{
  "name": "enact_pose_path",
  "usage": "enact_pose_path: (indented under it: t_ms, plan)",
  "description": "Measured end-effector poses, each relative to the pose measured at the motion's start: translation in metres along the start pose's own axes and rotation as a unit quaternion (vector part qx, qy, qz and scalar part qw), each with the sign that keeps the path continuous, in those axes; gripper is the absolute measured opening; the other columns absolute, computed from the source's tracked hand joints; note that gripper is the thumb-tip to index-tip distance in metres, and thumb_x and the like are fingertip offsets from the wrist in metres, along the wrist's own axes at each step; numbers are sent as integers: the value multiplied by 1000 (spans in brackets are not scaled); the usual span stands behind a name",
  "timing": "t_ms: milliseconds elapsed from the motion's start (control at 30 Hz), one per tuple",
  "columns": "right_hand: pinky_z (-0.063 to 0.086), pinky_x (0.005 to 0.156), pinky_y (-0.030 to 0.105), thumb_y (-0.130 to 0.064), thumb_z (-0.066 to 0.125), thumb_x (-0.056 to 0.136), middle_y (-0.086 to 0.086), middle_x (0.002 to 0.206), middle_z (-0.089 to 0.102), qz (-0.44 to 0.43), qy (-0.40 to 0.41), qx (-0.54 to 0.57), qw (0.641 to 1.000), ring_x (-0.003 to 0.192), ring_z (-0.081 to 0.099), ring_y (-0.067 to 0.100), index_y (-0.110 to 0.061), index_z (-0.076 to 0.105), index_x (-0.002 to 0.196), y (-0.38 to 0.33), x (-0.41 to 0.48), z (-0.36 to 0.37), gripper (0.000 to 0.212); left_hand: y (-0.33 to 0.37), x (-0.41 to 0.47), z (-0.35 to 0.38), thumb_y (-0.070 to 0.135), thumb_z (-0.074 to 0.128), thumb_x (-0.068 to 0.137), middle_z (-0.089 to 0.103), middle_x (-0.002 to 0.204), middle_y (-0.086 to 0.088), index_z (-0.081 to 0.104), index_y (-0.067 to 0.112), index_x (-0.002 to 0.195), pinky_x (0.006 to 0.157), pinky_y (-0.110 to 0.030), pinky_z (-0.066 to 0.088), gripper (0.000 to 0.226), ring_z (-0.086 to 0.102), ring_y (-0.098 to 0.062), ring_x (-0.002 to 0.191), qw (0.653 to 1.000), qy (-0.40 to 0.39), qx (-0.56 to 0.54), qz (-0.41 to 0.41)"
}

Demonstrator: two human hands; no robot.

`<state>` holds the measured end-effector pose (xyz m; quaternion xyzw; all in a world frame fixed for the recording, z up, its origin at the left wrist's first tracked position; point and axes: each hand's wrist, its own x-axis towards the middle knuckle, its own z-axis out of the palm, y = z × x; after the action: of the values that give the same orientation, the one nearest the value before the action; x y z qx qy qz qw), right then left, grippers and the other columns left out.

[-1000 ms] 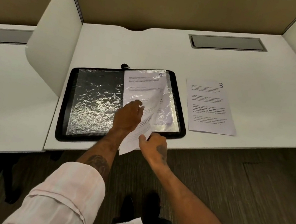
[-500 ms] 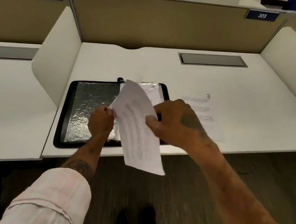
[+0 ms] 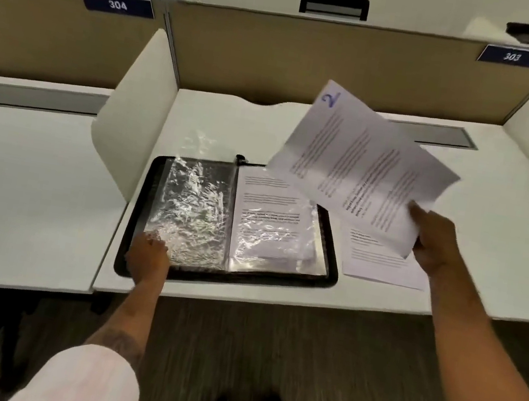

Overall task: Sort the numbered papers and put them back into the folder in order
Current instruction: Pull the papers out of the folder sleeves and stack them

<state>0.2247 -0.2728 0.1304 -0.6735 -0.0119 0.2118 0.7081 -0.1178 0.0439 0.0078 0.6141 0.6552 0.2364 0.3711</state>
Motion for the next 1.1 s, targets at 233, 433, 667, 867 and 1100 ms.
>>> enact_pose_path:
  t_ms: [233, 433, 667, 867, 1100]
  plan:
    - [52, 87, 31, -15, 48, 101, 12, 138, 52, 142, 106, 69, 982, 118, 58, 26, -5, 46, 138, 92, 37, -17, 39, -17, 8, -20, 25, 50, 101, 65, 119, -20, 59, 11, 126, 94, -48, 44, 30, 55, -42, 113, 997, 58, 26, 48]
    - [47, 95, 35, -28, 47, 101, 18, 145, 45, 196, 170, 9, 966, 129, 47, 33, -5, 32, 147, 147, 44, -26, 54, -44, 19, -27, 20, 49, 100, 69, 106, -20, 52, 24, 132, 82, -48, 54, 32, 64, -40, 95, 988, 29, 101, 111]
    - [56, 62, 36, -45, 69, 85, 11, 110, 65, 282, 211, -54, 935, 91, 66, 27, -11, 55, 121, 145, 34, -26, 52, -58, 18, -38, 10, 65, 87, 64, 119, -13, 58, 15, 127, 92, -47, 49, 41, 60, -36, 108, 981, -13, 109, 163]
    - [51, 65, 32, -51, 57, 92, 8, 73, 67, 84, -34, -475, 875, 64, 61, 21, -9, 58, 68, 136, -18, 43, 49, -40, 14, -17, 0, 74, 69, 64, 114, -14, 63, 6, 116, 88, -46, 50, 48, 58, -35, 107, 941, -12, 153, 300]
    - [42, 99, 41, -38, 63, 91, 6, 129, 59, -235, -178, -614, 732, 121, 52, 26, -18, 64, 123, 173, -30, 107, 38, 17, -22, 62, 31, 65, 91, 59, 131, -3, 62, 16, 124, 92, -35, 49, 37, 56, -20, 117, 838, -227, 215, 447]
